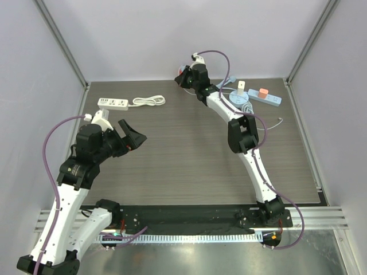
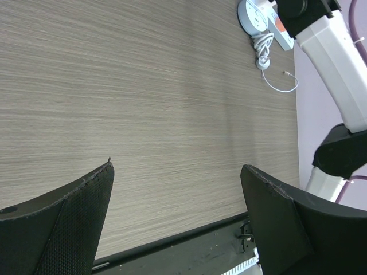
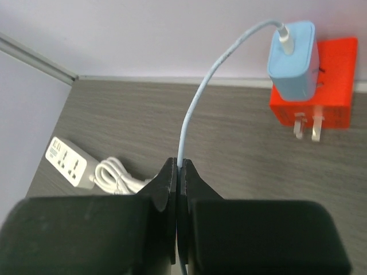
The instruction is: Pull the plug off the socket
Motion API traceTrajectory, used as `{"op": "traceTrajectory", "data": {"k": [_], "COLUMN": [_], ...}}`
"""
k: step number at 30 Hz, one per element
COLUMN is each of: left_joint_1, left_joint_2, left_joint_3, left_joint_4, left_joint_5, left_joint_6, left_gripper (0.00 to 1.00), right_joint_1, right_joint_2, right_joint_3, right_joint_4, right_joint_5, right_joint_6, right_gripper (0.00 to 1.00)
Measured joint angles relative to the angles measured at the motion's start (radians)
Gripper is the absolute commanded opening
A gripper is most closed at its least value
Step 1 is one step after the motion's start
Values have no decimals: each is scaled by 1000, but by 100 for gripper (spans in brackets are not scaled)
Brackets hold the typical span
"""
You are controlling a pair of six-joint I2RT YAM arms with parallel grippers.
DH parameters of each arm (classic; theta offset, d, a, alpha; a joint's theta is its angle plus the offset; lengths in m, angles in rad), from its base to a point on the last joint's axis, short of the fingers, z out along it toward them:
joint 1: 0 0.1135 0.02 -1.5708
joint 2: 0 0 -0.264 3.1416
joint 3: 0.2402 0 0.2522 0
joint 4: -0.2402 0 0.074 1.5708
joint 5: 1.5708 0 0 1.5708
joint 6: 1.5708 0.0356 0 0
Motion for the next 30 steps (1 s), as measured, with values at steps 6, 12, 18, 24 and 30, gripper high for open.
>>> {"op": "traceTrajectory", "data": {"k": [6, 12, 18, 24, 30], "left_joint_1": [0, 0, 0, 0, 0], "left_joint_2": [0, 22, 76, 111, 162], "left_joint_3": [-8, -17, -19, -19, -21], "left_joint_4": [0, 4, 31, 66, 100], "left_joint_5": [0, 2, 17, 46, 99], "left_joint_6": [-1, -5, -5, -8, -7], "left_gripper": [91, 89, 88, 86, 84], "right_joint_1": [8, 22, 37, 51, 80], "right_joint_2": [-140, -312, -473, -605, -666], "right_joint_3": [-158, -288, -423, -586, -700], "right_joint_4": [-81, -128, -166, -184, -185], "right_joint_5": [3, -1, -6, -43, -84], "right_joint_6": [1, 0, -8, -3, 8], "right_gripper": [1, 1, 1, 2, 39]}}
